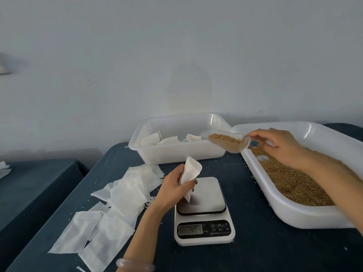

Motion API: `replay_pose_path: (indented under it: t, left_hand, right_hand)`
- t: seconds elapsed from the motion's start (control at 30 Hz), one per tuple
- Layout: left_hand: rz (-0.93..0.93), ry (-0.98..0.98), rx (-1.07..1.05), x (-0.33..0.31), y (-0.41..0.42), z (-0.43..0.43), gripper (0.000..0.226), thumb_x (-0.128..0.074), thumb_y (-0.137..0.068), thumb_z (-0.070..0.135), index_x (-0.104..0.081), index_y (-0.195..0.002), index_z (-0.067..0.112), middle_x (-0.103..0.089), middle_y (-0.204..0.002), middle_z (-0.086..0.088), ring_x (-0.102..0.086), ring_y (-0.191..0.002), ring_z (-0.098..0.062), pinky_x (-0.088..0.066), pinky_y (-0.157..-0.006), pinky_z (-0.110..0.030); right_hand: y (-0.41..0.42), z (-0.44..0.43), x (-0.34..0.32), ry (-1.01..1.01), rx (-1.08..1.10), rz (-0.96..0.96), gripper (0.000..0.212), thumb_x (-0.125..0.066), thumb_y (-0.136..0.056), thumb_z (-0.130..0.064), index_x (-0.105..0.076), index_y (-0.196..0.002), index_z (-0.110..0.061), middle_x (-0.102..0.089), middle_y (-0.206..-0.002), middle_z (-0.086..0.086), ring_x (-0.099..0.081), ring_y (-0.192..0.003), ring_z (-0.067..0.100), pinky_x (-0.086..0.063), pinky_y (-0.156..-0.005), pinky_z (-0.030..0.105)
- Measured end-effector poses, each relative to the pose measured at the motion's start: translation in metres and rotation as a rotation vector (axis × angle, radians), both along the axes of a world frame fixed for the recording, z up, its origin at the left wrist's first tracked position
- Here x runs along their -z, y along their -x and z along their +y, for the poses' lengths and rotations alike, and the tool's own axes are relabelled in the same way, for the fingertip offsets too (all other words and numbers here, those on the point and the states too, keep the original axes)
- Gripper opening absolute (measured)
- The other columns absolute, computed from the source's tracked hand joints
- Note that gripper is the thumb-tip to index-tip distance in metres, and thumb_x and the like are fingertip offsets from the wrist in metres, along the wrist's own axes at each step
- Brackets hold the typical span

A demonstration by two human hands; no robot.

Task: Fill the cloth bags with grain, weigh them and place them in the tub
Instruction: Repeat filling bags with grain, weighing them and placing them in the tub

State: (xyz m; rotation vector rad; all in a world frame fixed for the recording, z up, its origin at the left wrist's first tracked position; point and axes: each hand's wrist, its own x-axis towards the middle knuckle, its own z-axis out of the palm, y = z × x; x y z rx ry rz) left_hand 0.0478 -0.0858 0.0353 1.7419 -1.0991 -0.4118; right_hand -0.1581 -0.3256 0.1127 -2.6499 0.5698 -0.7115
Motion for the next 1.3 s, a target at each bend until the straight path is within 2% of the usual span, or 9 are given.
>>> replay_pose_path:
  t: [0.1, 0.2, 0.33, 0.5, 0.57, 0.77, 0.9, 1.1, 1.3]
  left_hand:
    - [0.047, 0.006, 0.024, -0.001, 0.0, 0.001, 0.033, -0.057, -0.073, 0.033, -0.058, -0.104, 0.023, -0.069, -0.089, -0.003, -0.067, -0.072, -0.013, -0.054, -0.076, -0.036]
    - [0.047, -0.004, 0.032, -0.002, -0.001, 0.002, 0.029, -0.057, -0.074, 0.033, -0.055, -0.103, 0.033, -0.069, -0.09, 0.001, -0.066, -0.07, -0.006, -0.053, -0.076, -0.029]
    - [0.007, -0.034, 0.043, -0.001, 0.0, 0.002, 0.033, -0.058, -0.073, 0.036, -0.056, -0.106, 0.03, -0.068, -0.092, 0.002, -0.066, -0.071, -0.006, -0.054, -0.073, -0.03]
    - [-0.05, -0.023, 0.027, 0.0, -0.002, 0.001, 0.034, -0.06, -0.074, 0.035, -0.057, -0.106, 0.027, -0.067, -0.093, -0.001, -0.063, -0.088, -0.024, -0.053, -0.085, -0.046]
    - [-0.059, -0.024, 0.03, 0.002, -0.002, 0.0, 0.035, -0.061, -0.073, 0.036, -0.057, -0.107, 0.028, -0.066, -0.093, -0.001, -0.062, -0.089, -0.024, -0.054, -0.085, -0.047]
    - [-0.094, -0.036, 0.047, 0.005, -0.001, -0.002, 0.036, -0.067, -0.073, 0.039, -0.055, -0.107, 0.029, -0.064, -0.092, 0.009, -0.062, -0.08, -0.01, -0.056, -0.074, -0.039]
    - [-0.1, -0.017, 0.084, 0.006, 0.001, -0.004, 0.036, -0.067, -0.071, 0.043, -0.055, -0.104, 0.034, -0.064, -0.092, 0.011, -0.062, -0.081, -0.01, -0.056, -0.072, -0.035]
    - [-0.066, 0.031, 0.139, 0.006, 0.003, -0.003, 0.038, -0.067, -0.072, 0.043, -0.055, -0.109, 0.04, -0.066, -0.095, 0.017, -0.064, -0.084, -0.005, -0.055, -0.07, -0.02]
    - [-0.027, 0.04, 0.14, 0.004, 0.005, -0.002, 0.037, -0.068, -0.073, 0.044, -0.054, -0.107, 0.046, -0.067, -0.093, 0.02, -0.065, -0.082, -0.004, -0.054, -0.072, -0.022]
  right_hand:
    - [-0.004, 0.009, 0.003, 0.089, -0.054, 0.006, 0.027, -0.054, -0.095, -0.028, -0.063, -0.118, -0.038, -0.065, -0.1, -0.019, -0.055, -0.096, 0.009, -0.034, -0.099, 0.039]
    - [-0.005, 0.011, 0.006, 0.153, -0.049, 0.02, 0.029, -0.055, -0.096, -0.022, -0.06, -0.115, -0.043, -0.055, -0.095, -0.033, -0.048, -0.095, 0.0, -0.021, -0.1, 0.034]
    - [-0.003, 0.012, 0.002, 0.21, -0.039, 0.018, 0.028, -0.054, -0.097, -0.021, -0.062, -0.116, -0.04, -0.054, -0.095, -0.032, -0.046, -0.095, 0.0, -0.019, -0.098, 0.032]
    - [-0.001, 0.019, -0.01, 0.338, -0.062, 0.064, 0.031, -0.041, -0.094, -0.043, -0.061, -0.117, -0.042, -0.055, -0.102, -0.029, -0.046, -0.105, 0.001, -0.013, -0.098, 0.029]
    - [-0.001, 0.021, -0.017, 0.411, -0.07, 0.059, 0.031, -0.043, -0.094, -0.036, -0.063, -0.117, -0.039, -0.052, -0.104, -0.027, -0.047, -0.11, 0.006, -0.013, -0.1, 0.033]
    - [-0.01, 0.035, -0.039, 0.644, -0.104, 0.058, 0.025, -0.055, -0.09, -0.036, -0.068, -0.111, -0.035, -0.058, -0.096, -0.016, -0.055, -0.104, 0.016, -0.016, -0.102, 0.04]
    - [-0.017, 0.044, -0.054, 0.753, -0.135, 0.07, 0.024, -0.067, -0.086, -0.034, -0.07, -0.11, -0.033, -0.065, -0.098, -0.011, -0.058, -0.103, 0.019, -0.017, -0.102, 0.042]
    - [-0.021, 0.051, -0.068, 0.869, -0.177, 0.069, 0.023, -0.064, -0.087, -0.034, -0.071, -0.109, -0.032, -0.064, -0.095, -0.009, -0.058, -0.101, 0.02, -0.018, -0.102, 0.044]
    - [-0.023, 0.049, -0.068, 0.867, -0.154, 0.084, 0.023, -0.064, -0.088, -0.034, -0.07, -0.111, -0.033, -0.064, -0.097, -0.009, -0.057, -0.103, 0.019, -0.019, -0.103, 0.045]
